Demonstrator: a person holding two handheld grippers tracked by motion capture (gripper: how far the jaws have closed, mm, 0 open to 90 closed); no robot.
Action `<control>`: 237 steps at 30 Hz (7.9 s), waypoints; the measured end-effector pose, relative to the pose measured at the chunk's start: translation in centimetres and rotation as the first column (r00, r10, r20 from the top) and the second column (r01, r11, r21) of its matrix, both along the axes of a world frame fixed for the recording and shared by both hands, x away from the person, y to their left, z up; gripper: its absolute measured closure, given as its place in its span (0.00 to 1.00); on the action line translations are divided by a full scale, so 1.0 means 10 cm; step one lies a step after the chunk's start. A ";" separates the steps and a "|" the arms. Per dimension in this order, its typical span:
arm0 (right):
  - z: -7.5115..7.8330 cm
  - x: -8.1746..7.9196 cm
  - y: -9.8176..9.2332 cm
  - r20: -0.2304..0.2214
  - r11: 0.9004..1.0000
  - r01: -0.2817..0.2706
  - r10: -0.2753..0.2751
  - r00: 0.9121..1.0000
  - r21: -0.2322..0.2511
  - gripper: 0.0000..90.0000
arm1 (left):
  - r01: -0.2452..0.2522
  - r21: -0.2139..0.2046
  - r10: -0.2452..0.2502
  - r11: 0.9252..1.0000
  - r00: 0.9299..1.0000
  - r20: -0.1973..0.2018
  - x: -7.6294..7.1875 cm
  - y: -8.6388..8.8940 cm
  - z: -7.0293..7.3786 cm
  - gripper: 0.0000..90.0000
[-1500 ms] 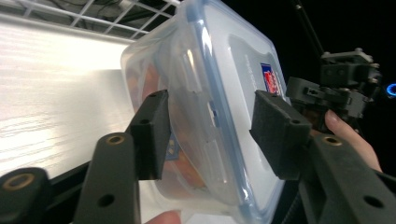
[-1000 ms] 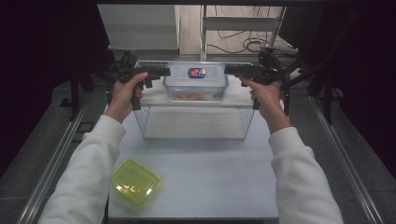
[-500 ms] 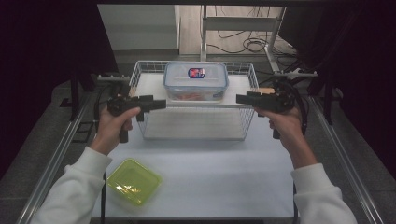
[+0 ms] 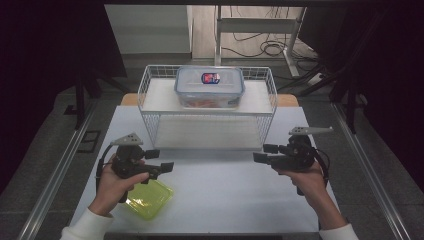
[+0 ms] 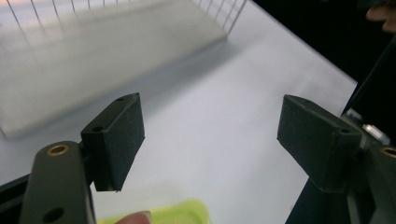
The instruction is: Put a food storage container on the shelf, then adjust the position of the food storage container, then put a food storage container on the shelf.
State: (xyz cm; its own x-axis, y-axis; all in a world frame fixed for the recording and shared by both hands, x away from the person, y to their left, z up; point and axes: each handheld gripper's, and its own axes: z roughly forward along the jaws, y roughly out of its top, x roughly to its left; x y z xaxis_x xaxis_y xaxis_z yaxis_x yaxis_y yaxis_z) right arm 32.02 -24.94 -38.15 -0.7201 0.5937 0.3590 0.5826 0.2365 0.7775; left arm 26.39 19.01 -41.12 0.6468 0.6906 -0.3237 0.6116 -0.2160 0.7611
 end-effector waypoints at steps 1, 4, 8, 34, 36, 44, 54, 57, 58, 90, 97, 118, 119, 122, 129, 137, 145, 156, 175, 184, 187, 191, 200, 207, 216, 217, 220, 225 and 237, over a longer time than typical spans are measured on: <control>-0.04 -0.02 0.00 -0.006 1.000 -0.005 0.005 1.000 0.001 0.38 | 0.008 0.011 -0.008 1.000 1.000 -0.004 -0.02 -0.01 -0.03 0.25; -0.13 -0.07 0.03 -0.012 1.000 -0.010 0.010 1.000 -0.014 0.38 | 0.016 0.007 -0.016 1.000 1.000 -0.013 -0.08 -0.01 -0.10 0.25; -0.26 -0.15 0.06 -0.002 0.999 -0.019 0.019 1.000 -0.029 0.38 | 0.022 0.018 -0.021 1.000 1.000 -0.022 -0.13 -0.03 -0.18 0.25; -0.57 -0.13 0.06 -0.088 0.996 -0.013 0.006 0.996 -0.084 0.38 | 0.014 0.098 -0.011 0.995 0.999 -0.034 -0.31 0.31 -0.30 0.25; -0.57 -0.13 0.06 -0.096 0.997 -0.010 0.002 0.995 -0.080 0.38 | 0.001 0.104 0.003 0.995 0.999 -0.033 -0.36 0.41 -0.30 0.30; -0.59 -0.09 0.08 -0.111 0.996 -0.006 -0.004 0.994 -0.088 0.38 | 0.006 0.182 0.016 0.983 0.993 -0.116 -0.58 0.72 -0.36 0.85; -0.61 -0.06 0.15 -0.120 0.996 -0.021 0.010 0.993 -0.092 0.37 | 0.129 0.233 -0.078 0.964 0.974 -0.213 -0.86 0.76 -0.53 1.00; -0.62 -0.06 0.17 -0.124 0.996 -0.020 0.009 0.992 -0.093 0.37 | 0.165 0.255 -0.102 0.953 0.964 -0.244 -0.89 0.67 -0.65 1.00; -0.62 -0.06 0.17 -0.124 0.995 -0.022 0.010 0.992 -0.093 0.37 | 0.175 0.270 -0.105 0.947 0.961 -0.255 -0.88 0.63 -0.69 1.00; -0.60 -0.06 0.15 -0.135 0.996 -0.021 0.009 0.991 -0.090 0.37 | 0.027 0.174 0.012 0.984 0.976 -0.216 -0.75 0.46 -0.61 1.00; -0.59 -0.05 0.15 -0.126 0.996 -0.023 0.011 0.992 -0.090 0.37 | -0.122 0.162 0.153 0.979 0.970 -0.192 -0.65 0.92 -0.51 1.00; -0.58 -0.05 0.11 -0.128 0.996 -0.005 -0.006 0.992 -0.088 0.37 | -0.158 0.204 0.211 0.966 0.940 -0.269 -0.33 1.02 -0.79 1.00; -0.58 -0.05 0.11 -0.127 0.996 -0.006 -0.005 0.992 -0.089 0.37 | -0.155 0.202 0.207 0.967 0.941 -0.270 -0.32 1.01 -0.78 1.00; -0.58 -0.04 0.12 -0.132 0.996 -0.007 -0.005 0.991 -0.089 0.37 | -0.144 0.200 0.196 0.969 0.942 -0.272 -0.29 0.95 -0.77 1.00; -0.57 -0.05 0.11 -0.128 0.996 -0.007 -0.004 0.992 -0.087 0.37 | -0.107 0.183 0.156 0.977 0.947 -0.279 -0.24 0.79 -0.78 1.00; -0.57 -0.05 0.11 -0.127 0.996 -0.009 -0.002 0.992 -0.086 0.37 | -0.072 0.174 0.120 0.982 0.951 -0.283 -0.13 0.58 -0.79 1.00; -0.57 -0.04 0.09 -0.127 0.996 -0.004 -0.007 0.992 -0.084 0.37 | -0.070 0.171 0.117 0.983 0.953 -0.281 -0.02 0.43 -0.81 1.00; -0.57 -0.04 0.09 -0.126 0.996 -0.005 -0.006 0.992 -0.084 0.37 | -0.075 0.171 0.119 0.982 0.956 -0.268 0.18 0.17 -0.79 1.00; -0.57 -0.03 0.07 -0.126 0.996 -0.003 -0.007 0.992 -0.085 0.37 | -0.005 0.144 0.044 0.990 0.964 -0.264 0.30 -0.29 -0.78 1.00; -0.58 -0.03 0.06 -0.117 0.996 0.013 -0.023 0.993 -0.089 0.35 | -0.055 0.108 0.081 0.993 0.964 -0.253 0.28 -0.20 -0.80 0.98; -0.60 -0.04 0.06 -0.107 0.996 0.026 -0.035 0.994 -0.087 0.32 | -0.104 0.078 0.120 0.991 0.966 -0.229 0.24 -0.11 -0.74 0.86; -0.62 -0.04 0.04 -0.110 0.998 0.040 -0.046 0.993 -0.058 0.27 | -0.140 0.010 0.138 0.990 0.967 -0.215 0.18 0.00 -0.66 0.59; -0.69 -0.04 0.06 -0.129 0.999 0.039 -0.042 0.991 -0.025 0.25 | -0.157 -0.082 0.134 0.984 0.963 -0.236 0.10 0.09 -0.59 0.24; -0.73 -0.04 0.11 -0.144 1.000 0.015 -0.019 0.989 -0.025 0.25 | -0.155 -0.107 0.127 0.982 0.965 -0.229 0.08 0.12 -0.58 0.21; -0.74 -0.07 0.09 -0.145 1.000 0.015 -0.019 0.989 -0.027 0.25 | -0.132 -0.122 0.099 0.984 0.965 -0.242 0.10 0.08 -0.60 0.20; -0.74 -0.07 0.09 -0.149 1.000 0.017 -0.021 0.989 -0.026 0.25 | -0.131 -0.124 0.098 0.984 0.965 -0.245 0.10 0.08 -0.60 0.20; -0.75 -0.06 0.10 -0.151 1.000 0.011 -0.015 0.988 -0.025 0.25 | -0.129 -0.139 0.092 0.982 0.965 -0.247 0.10 0.09 -0.60 0.20; -0.77 -0.06 0.13 -0.167 1.000 0.010 -0.012 0.986 -0.015 0.25 | -0.144 -0.152 0.100 0.978 0.960 -0.262 0.12 0.09 -0.63 0.20; -1.00 -0.04 0.33 -0.275 0.997 0.005 0.018 0.961 0.081 0.40 | -0.141 -0.232 0.044 0.963 0.925 -0.378 0.23 -0.01 -0.87 0.30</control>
